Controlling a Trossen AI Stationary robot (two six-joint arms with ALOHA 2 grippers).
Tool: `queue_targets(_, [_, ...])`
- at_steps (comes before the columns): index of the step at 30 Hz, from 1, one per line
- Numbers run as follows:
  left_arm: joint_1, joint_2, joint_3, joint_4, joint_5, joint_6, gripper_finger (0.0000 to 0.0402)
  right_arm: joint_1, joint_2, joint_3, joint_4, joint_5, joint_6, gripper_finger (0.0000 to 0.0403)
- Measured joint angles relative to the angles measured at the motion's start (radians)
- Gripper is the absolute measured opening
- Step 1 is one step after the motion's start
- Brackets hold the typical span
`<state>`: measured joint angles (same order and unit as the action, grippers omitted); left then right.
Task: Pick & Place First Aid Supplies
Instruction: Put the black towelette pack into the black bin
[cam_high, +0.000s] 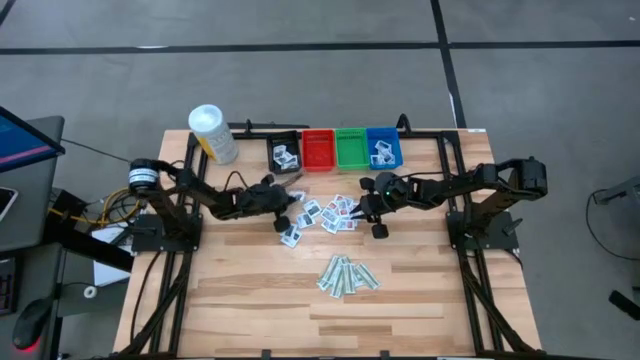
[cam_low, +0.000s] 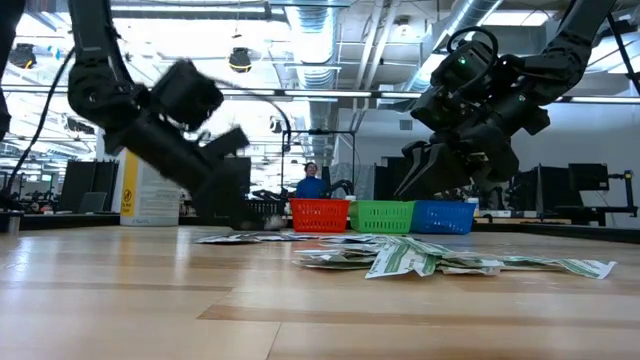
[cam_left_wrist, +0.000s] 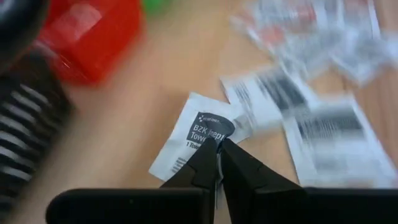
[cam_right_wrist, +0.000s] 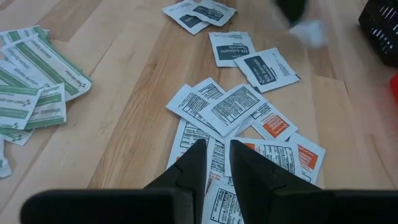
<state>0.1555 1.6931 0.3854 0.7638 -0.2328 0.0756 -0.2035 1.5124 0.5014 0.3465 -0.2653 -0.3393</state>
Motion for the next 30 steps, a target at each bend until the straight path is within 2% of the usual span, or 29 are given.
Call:
queue_targets(6, [-0.019,-0.14,0.002,0.029,-0.066,0.052,0.0017,0.0,0.0,0.0,0.0,0.0,0.0,0.0065])
queue_targets(11, [0.0,-0.242,0.004,0.05,-0.202,0.078,0.0023,0.0,0.0,0.0,0.002,0.0,0.0,0.0065])
queue_targets(14, [0.043,-0.276,0.004,0.061,-0.243,0.077,0.0025,0.0,0.0,0.0,0.002,0.0,0.0,0.0065])
queue_targets(23, [0.216,-0.264,0.005,0.075,-0.234,0.02,0.0031,0.0,0.0,0.0,0.01,0.0,0.0,0.0065])
queue_targets(30, [0.315,-0.222,0.005,0.12,-0.079,-0.032,0.0035,0.0,0.0,0.0,0.014,0.0,0.0,0.0065])
